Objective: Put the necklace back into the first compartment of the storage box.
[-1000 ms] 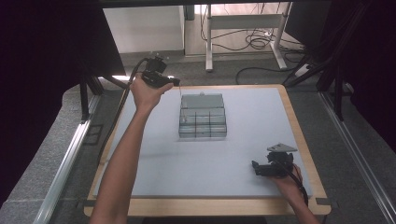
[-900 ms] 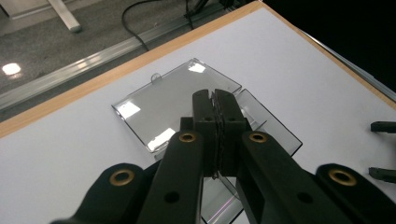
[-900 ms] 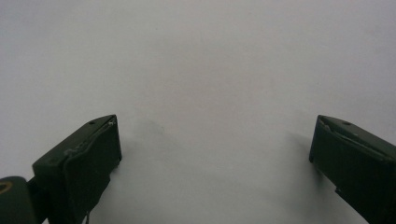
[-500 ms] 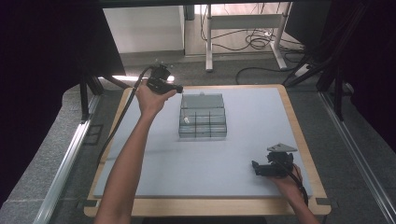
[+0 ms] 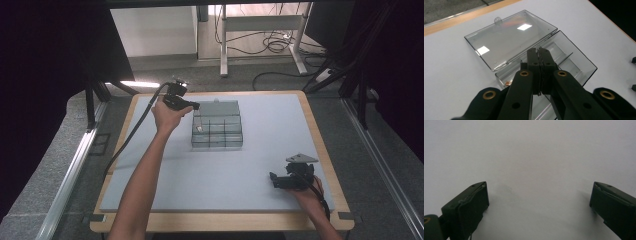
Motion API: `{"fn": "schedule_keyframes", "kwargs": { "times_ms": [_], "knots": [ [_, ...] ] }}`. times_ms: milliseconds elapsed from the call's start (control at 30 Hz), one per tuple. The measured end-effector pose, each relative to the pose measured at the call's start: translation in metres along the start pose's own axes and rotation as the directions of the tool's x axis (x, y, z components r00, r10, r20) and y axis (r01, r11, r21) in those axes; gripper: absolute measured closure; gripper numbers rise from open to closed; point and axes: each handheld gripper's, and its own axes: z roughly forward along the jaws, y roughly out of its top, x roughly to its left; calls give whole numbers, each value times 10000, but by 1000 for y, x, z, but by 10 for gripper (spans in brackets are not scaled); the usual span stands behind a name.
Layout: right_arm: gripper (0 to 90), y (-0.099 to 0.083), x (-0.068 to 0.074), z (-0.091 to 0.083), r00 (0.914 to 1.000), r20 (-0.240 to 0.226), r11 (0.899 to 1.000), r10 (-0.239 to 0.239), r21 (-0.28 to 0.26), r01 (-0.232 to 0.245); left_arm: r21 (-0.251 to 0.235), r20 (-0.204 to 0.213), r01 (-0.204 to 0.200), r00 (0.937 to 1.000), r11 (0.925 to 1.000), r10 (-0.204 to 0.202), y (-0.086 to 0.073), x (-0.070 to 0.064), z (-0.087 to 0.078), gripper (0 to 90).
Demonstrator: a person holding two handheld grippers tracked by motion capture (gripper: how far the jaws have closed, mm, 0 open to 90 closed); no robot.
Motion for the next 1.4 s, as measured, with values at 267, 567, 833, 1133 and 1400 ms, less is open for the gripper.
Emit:
{"fn": "schedule_keyframes", "kwargs": {
  "times_ms": [267, 567, 833, 1133, 1400],
  "knots": [
    [18, 0, 0, 0, 10000, 1, 10000, -1, 3, 1, 242, 180, 119, 9998, 9996, -124, -12, 4, 19, 895],
    [18, 0, 0, 0, 10000, -2, 10000, -4, 2, 4, 618, 30, 166, 9999, 9979, -168, -26, 8, 37, 894],
    [18, 0, 0, 0, 10000, -6, 10000, -16, 2, 16, 1107, -127, 229, 9997, 9936, -216, -42, 13, 55, 890],
    [18, 0, 0, 0, 10000, -3, 10000, -9, -4, 9, 748, -273, 226, 9994, 9969, -206, -41, 14, 49, 737],
    [18, 0, 0, 0, 10000, -5, 10000, -2, 3, 2, 369, -154, 134, 9998, 9992, -128, -40, 13, 35, 596]
  ]
}}
